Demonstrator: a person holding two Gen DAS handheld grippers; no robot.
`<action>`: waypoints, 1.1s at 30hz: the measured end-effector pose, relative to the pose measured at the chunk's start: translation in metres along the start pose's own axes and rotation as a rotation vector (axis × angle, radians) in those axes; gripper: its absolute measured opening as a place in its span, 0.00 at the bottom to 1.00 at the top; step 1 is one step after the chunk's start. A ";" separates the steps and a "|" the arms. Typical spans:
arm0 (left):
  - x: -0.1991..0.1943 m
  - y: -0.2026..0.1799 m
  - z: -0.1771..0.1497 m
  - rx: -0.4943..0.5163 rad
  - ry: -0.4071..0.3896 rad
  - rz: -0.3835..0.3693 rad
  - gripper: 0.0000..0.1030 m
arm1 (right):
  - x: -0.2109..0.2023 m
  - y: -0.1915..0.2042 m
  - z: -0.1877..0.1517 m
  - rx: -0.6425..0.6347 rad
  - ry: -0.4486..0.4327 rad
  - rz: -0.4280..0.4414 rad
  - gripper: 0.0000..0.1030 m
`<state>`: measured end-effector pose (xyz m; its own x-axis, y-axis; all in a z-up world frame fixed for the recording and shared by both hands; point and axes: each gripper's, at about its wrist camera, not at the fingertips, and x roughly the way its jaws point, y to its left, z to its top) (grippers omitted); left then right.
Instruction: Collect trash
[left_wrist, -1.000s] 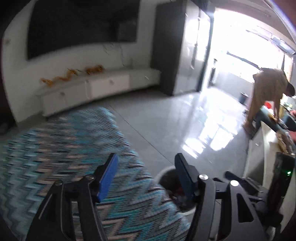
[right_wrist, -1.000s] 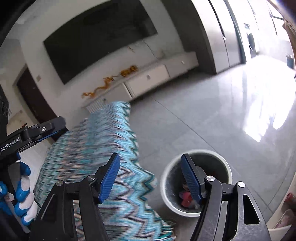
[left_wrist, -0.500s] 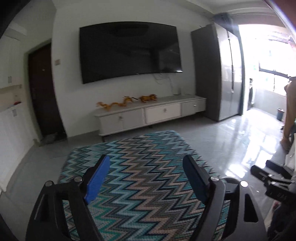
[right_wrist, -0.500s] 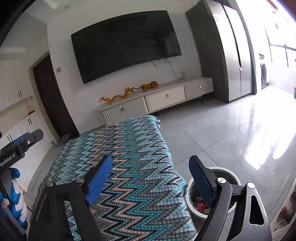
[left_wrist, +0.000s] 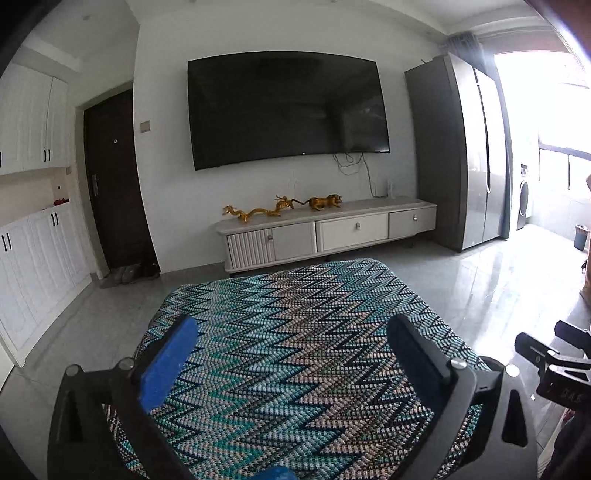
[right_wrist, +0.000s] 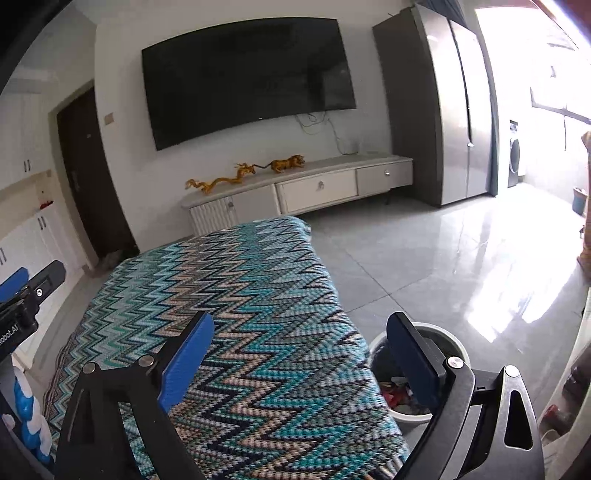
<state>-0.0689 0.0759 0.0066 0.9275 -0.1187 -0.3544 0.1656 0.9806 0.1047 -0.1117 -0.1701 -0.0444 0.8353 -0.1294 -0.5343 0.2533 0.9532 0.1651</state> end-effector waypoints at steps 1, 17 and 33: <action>0.002 -0.004 -0.001 0.005 0.005 -0.002 1.00 | 0.001 -0.003 0.000 0.004 -0.002 -0.012 0.92; 0.033 -0.050 -0.008 0.062 0.061 -0.047 1.00 | 0.010 -0.034 -0.005 0.021 -0.028 -0.112 0.94; 0.053 -0.073 -0.013 0.107 0.081 -0.055 1.00 | 0.034 -0.048 -0.014 0.034 0.022 -0.143 0.95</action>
<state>-0.0365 0.0005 -0.0320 0.8867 -0.1547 -0.4356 0.2542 0.9502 0.1800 -0.1025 -0.2164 -0.0825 0.7788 -0.2572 -0.5722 0.3861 0.9154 0.1140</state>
